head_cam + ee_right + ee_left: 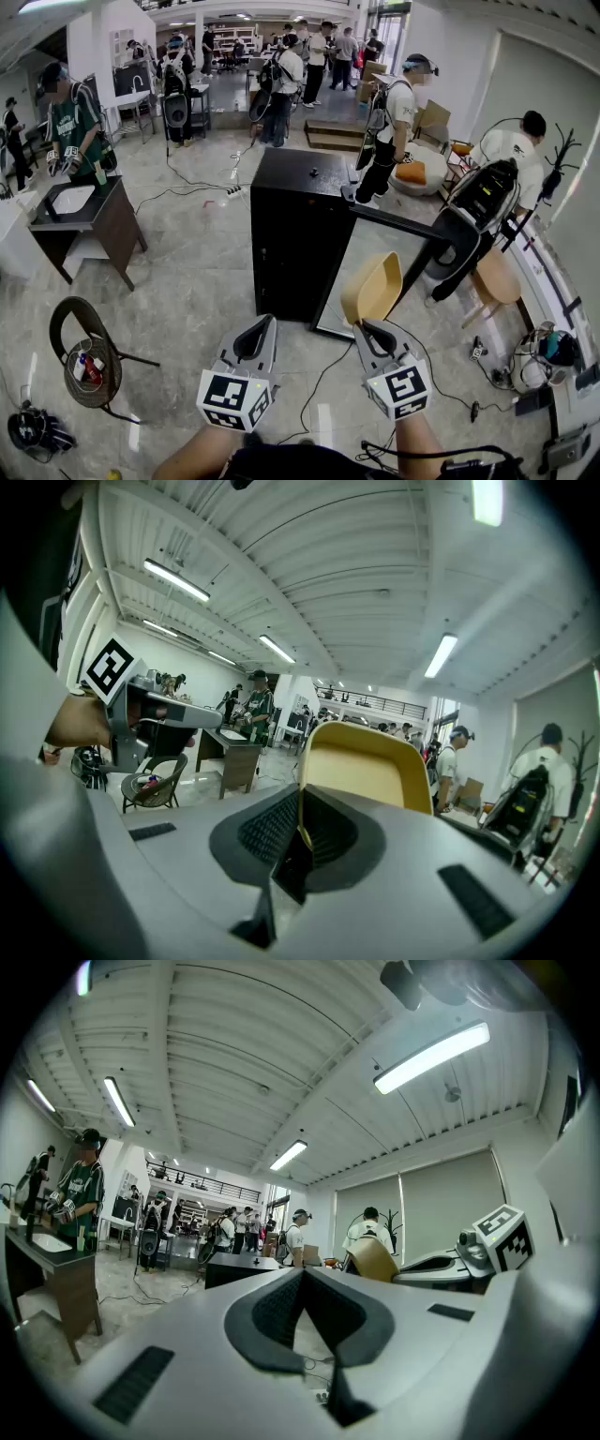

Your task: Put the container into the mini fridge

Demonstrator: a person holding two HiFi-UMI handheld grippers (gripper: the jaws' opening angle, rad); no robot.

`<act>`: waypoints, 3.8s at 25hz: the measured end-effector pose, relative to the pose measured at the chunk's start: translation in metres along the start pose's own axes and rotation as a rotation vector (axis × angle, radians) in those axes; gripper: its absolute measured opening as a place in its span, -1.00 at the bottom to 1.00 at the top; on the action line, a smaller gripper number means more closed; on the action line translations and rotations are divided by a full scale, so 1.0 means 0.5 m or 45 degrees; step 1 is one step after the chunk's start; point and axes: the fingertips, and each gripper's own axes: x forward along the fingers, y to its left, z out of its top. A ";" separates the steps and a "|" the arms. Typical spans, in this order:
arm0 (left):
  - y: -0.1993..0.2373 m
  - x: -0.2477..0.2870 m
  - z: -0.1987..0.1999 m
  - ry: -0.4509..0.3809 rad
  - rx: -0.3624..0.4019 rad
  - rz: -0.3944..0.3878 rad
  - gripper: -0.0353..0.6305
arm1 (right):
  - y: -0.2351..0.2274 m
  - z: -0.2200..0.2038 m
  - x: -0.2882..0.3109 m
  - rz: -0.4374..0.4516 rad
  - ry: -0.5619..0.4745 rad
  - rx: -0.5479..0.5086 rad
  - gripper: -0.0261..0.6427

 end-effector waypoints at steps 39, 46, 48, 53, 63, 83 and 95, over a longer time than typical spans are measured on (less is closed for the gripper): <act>0.056 -0.017 0.001 -0.011 0.042 -0.058 -0.87 | 0.052 0.018 0.050 0.017 0.011 -0.007 -0.83; 0.080 -0.014 0.003 -0.002 0.059 -0.107 -0.87 | 0.065 0.035 0.071 -0.013 0.020 -0.008 -0.83; 0.090 -0.017 0.003 -0.005 0.059 -0.116 -0.87 | 0.073 0.035 0.076 -0.020 0.032 -0.013 -0.83; 0.125 -0.033 -0.005 -0.008 0.045 -0.135 -0.87 | 0.109 0.043 0.090 -0.026 0.031 -0.014 -0.83; 0.168 -0.053 -0.040 0.043 0.018 -0.176 -0.87 | 0.183 0.015 0.113 0.019 0.135 -0.053 -0.83; 0.180 0.069 -0.049 0.030 0.017 -0.152 -0.87 | 0.087 0.010 0.244 0.125 0.072 -0.076 -0.83; 0.193 0.218 -0.098 0.073 0.003 -0.094 -0.87 | 0.004 -0.042 0.339 0.233 0.103 -0.111 -0.83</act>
